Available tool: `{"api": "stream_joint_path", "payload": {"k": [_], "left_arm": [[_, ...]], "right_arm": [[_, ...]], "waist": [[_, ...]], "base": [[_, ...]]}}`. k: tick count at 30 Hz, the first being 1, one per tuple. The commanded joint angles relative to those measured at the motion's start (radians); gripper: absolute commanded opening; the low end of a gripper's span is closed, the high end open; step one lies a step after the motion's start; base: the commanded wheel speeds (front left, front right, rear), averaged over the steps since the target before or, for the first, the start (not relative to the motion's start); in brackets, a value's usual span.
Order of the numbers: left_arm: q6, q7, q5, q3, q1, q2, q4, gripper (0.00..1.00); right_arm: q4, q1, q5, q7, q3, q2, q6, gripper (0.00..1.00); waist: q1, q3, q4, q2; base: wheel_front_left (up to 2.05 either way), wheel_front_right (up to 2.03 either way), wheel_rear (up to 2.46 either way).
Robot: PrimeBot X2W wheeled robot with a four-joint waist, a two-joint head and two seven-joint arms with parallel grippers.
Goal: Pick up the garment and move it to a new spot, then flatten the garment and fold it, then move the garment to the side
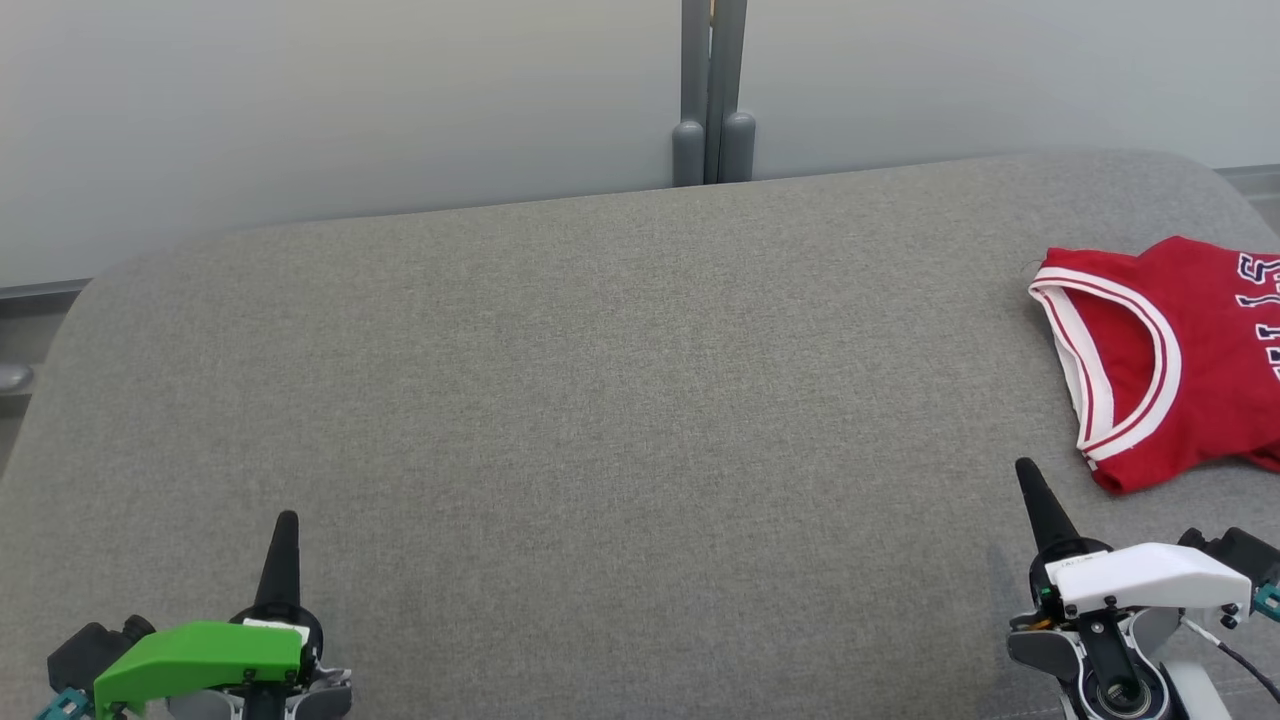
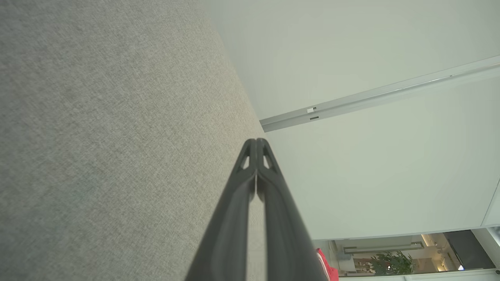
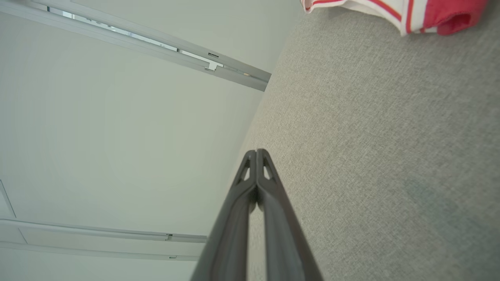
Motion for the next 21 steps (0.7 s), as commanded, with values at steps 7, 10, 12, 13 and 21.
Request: {"api": "stream_joint_path", "payload": {"k": [7, 10, 12, 13, 21], "left_arm": [[-0.011, 0.021, -0.079, 0.014, -0.025, 0.008, -0.020, 0.00], [-0.014, 0.027, -0.102, 0.017, -0.026, 0.008, -0.024, 0.00], [-0.016, 0.033, -0.119, 0.019, -0.027, 0.009, -0.027, 0.00], [-0.017, 0.034, -0.128, 0.020, -0.027, 0.009, -0.028, 0.00], [-0.022, 0.051, -0.189, 0.029, -0.030, 0.009, -0.037, 0.00]], "right_arm": [[-0.028, 0.009, 0.085, 0.021, -0.009, -0.006, 0.000, 0.00], [-0.034, 0.011, 0.114, 0.027, -0.011, -0.007, 0.000, 0.00], [-0.038, 0.012, 0.132, 0.031, -0.012, -0.007, 0.000, 0.00], [-0.040, 0.013, 0.141, 0.034, -0.013, -0.007, 0.000, 0.00], [-0.054, 0.015, 0.212, 0.050, -0.018, -0.007, 0.000, 0.00]], "waist": [[0.0000, 0.001, 0.001, 0.0000], [0.0000, 0.002, 0.001, 0.0000], [0.0000, 0.002, 0.001, 0.0000], [0.0000, 0.002, 0.001, 0.0000], [0.0000, 0.004, 0.002, 0.0000]], "base": [[0.00, 0.00, 0.00], [0.00, 0.00, 0.00], [0.00, 0.00, 0.00], [0.00, 0.00, 0.00], [0.00, 0.00, 0.00]]}}
